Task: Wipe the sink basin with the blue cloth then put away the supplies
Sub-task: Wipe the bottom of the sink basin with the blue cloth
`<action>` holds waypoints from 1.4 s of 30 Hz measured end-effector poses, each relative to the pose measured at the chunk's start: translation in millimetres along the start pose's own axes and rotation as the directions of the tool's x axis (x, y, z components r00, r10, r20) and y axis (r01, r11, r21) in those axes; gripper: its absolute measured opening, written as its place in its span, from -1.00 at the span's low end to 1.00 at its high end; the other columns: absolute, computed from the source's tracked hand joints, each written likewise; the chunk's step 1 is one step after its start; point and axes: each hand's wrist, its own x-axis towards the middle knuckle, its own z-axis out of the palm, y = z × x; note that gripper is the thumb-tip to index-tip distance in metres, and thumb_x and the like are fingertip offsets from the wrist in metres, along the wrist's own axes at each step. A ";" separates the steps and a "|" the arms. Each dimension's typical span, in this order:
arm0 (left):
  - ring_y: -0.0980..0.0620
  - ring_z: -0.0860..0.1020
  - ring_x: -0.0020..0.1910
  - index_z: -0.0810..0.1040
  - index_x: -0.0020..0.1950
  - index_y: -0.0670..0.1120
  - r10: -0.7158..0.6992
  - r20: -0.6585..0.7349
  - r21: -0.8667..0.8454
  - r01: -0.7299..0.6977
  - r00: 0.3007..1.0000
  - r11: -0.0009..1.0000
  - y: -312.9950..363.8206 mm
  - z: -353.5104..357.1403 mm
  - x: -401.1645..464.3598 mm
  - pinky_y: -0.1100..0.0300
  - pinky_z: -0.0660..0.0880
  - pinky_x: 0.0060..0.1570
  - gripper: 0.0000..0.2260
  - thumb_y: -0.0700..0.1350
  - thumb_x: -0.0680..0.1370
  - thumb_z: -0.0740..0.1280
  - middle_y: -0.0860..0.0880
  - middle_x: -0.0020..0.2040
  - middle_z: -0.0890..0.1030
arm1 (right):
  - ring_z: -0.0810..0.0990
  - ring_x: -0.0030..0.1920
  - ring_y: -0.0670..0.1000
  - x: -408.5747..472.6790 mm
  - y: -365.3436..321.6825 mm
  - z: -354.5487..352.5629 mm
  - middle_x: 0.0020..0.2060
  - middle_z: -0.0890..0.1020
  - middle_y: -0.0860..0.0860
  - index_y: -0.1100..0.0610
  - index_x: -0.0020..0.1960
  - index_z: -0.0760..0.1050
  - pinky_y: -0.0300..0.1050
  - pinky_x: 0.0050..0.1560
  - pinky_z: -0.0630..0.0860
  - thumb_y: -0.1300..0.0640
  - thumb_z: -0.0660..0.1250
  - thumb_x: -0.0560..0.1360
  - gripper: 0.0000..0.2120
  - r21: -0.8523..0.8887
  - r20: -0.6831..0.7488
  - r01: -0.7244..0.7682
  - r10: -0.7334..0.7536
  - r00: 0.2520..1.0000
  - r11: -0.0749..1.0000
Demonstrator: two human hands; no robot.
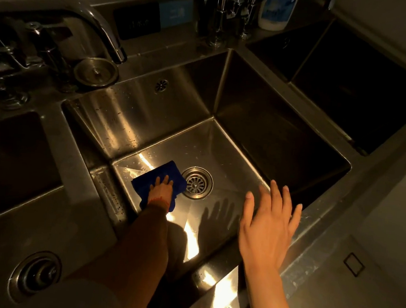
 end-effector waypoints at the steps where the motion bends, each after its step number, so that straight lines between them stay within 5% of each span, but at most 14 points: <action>1: -0.16 -0.06 0.55 -0.03 0.57 -0.06 -0.005 -0.002 -0.006 0.005 1.000 1.000 0.3 1.5 -3.4 -0.09 0.09 0.50 -0.37 -0.19 0.60 0.25 -0.06 0.58 -0.09 | 0.19 0.43 0.10 -0.3 -0.1 -0.4 0.33 0.41 0.14 0.18 0.26 0.45 0.09 0.44 -0.11 -0.05 0.00 0.56 -0.54 -0.001 0.003 0.000 0.000 1.000 1.000; 42: -0.17 -0.11 0.55 -0.05 0.57 -0.02 -0.057 0.075 -0.081 0.063 0.996 0.995 33.9 31.0 -38.0 -0.13 0.03 0.48 -0.44 -0.11 0.64 0.14 -0.05 0.58 -0.13 | 0.23 0.41 0.12 -0.5 -1.6 -0.5 0.31 0.43 0.15 0.19 0.24 0.46 0.13 0.44 -0.05 -0.06 0.00 0.55 -0.54 0.002 -0.001 -0.006 0.006 1.000 1.000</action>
